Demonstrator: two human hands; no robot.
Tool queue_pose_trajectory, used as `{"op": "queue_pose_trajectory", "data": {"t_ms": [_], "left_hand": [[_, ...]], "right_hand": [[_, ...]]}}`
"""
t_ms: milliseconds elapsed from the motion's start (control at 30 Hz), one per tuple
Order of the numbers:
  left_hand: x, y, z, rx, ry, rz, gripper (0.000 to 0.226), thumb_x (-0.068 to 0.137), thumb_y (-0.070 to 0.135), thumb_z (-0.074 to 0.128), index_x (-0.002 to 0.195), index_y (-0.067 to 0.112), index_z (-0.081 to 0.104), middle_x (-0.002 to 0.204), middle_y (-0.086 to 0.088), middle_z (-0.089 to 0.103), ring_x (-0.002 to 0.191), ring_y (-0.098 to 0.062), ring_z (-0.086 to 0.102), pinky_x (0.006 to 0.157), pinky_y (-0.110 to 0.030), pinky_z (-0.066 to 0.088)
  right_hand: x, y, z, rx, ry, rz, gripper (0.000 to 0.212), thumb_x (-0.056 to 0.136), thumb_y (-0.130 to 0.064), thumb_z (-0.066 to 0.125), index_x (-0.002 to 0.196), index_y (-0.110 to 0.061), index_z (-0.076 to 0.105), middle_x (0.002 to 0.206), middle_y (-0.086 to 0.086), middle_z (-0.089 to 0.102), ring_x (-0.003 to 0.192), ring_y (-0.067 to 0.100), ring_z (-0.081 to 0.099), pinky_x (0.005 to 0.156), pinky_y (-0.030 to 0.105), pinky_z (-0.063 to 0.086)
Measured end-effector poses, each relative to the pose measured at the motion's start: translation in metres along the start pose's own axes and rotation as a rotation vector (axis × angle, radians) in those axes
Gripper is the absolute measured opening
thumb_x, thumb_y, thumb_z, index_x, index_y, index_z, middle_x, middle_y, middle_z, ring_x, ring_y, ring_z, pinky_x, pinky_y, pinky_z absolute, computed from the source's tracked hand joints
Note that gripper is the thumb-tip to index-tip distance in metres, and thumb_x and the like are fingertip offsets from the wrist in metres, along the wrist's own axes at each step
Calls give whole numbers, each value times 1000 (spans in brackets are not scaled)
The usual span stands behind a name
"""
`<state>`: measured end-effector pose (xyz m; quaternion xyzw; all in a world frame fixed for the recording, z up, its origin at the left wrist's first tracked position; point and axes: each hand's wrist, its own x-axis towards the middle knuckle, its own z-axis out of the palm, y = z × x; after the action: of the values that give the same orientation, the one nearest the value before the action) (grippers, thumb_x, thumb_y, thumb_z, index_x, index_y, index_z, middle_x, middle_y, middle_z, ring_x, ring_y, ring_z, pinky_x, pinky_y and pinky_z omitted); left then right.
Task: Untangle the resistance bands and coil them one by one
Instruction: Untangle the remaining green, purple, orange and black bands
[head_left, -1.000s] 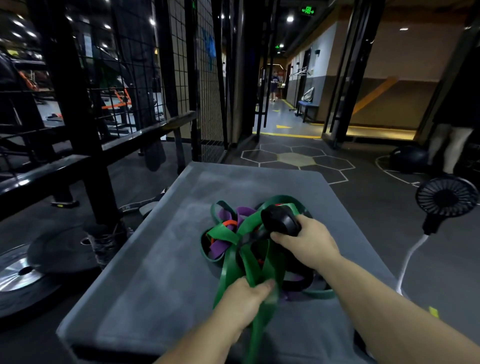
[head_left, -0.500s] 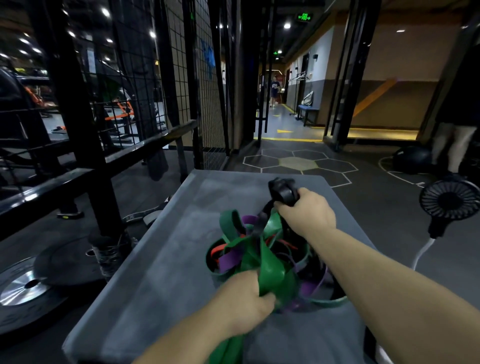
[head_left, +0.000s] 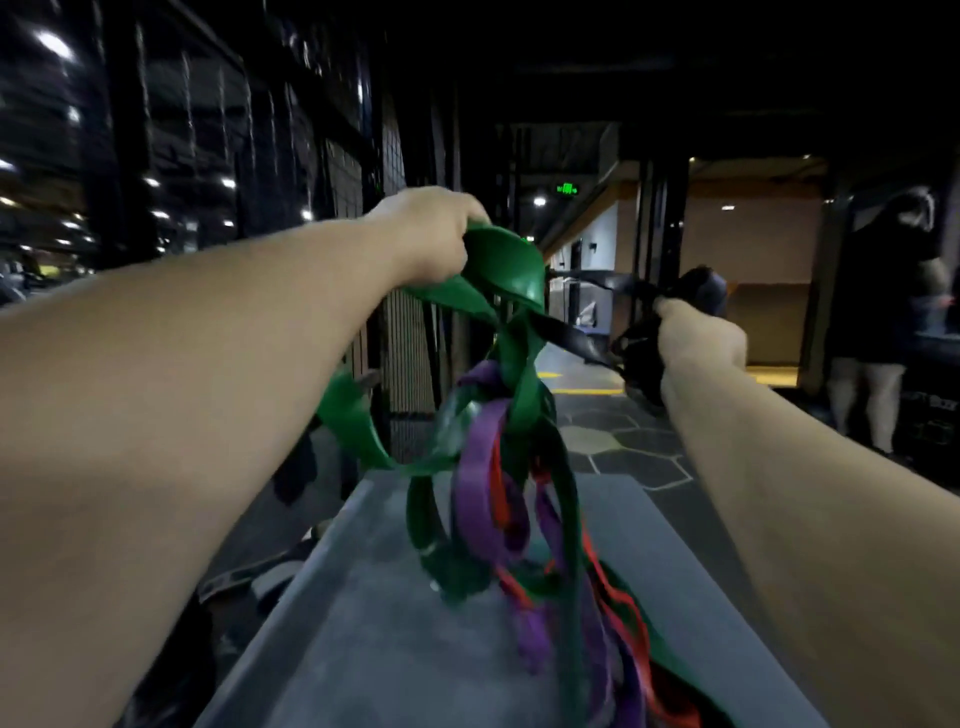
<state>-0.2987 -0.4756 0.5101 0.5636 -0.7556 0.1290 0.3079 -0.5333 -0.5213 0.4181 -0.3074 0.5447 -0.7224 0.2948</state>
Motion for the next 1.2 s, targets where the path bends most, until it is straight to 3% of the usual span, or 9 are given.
{"op": "queue_pose_trajectory", "data": {"t_ms": [133,233,300,500,567,700,900,1067,1200], "left_hand": [[-12,-9,20,-113,-65,19,39,88,2,56,108,36,56,99,4,57,80,-10,55,58,-23,43],[-34,-21,56,-40,-238,14,33,87,5,60,108,31,60,92,6,60,78,-11,58,60,-24,47],[-55,-30,88,28,-351,20,31,87,7,61,110,28,63,93,4,62,81,-15,59,64,-26,47],[-151,-84,187,24,-714,-50,23,90,21,62,104,36,53,113,4,62,104,-18,58,88,-32,47],[-186,-91,209,-29,-809,-131,22,92,24,61,109,36,52,117,4,61,108,-19,57,92,-33,46],[-236,-85,232,9,-998,-188,58,97,30,55,148,19,31,149,-5,40,131,-21,44,95,-21,37],[-246,-62,226,-55,-1130,-278,119,51,95,51,146,27,32,151,-4,36,136,-23,38,112,-35,31],[-243,-28,236,96,-874,-254,65,85,79,24,102,24,52,123,-5,58,121,-25,50,99,-41,30],[-256,0,245,199,-697,-205,57,94,66,26,114,27,63,116,-4,53,117,-26,46,99,-40,32]], "right_hand": [[9,-9,-9,-26,22,-47,78,58,-49,73,124,-11,56,114,10,63,102,34,63,92,47,53],[12,19,-17,-110,-3,-62,67,38,-53,75,92,-16,63,99,9,69,90,34,68,84,48,57],[6,44,-24,-213,-56,-38,49,49,-48,79,76,-13,58,93,11,70,85,33,69,83,48,58],[-30,143,-51,-468,-241,188,43,77,-37,79,101,-6,60,84,10,59,71,25,58,63,32,47],[-43,177,-59,-550,-281,270,55,78,-41,78,110,-1,56,91,11,58,79,28,58,72,36,50],[-68,216,-70,-641,-344,276,55,78,-45,75,110,-6,55,105,14,61,95,35,61,89,45,52],[-92,223,-83,-749,-390,121,25,79,-41,68,87,-23,52,85,2,61,77,25,60,75,40,53],[-117,232,-99,-717,-356,51,21,75,-37,70,83,-25,55,79,0,64,71,22,61,65,37,51],[-129,233,-111,-626,-331,23,29,78,-45,73,85,-24,54,81,-2,63,72,18,60,56,32,45]]}}
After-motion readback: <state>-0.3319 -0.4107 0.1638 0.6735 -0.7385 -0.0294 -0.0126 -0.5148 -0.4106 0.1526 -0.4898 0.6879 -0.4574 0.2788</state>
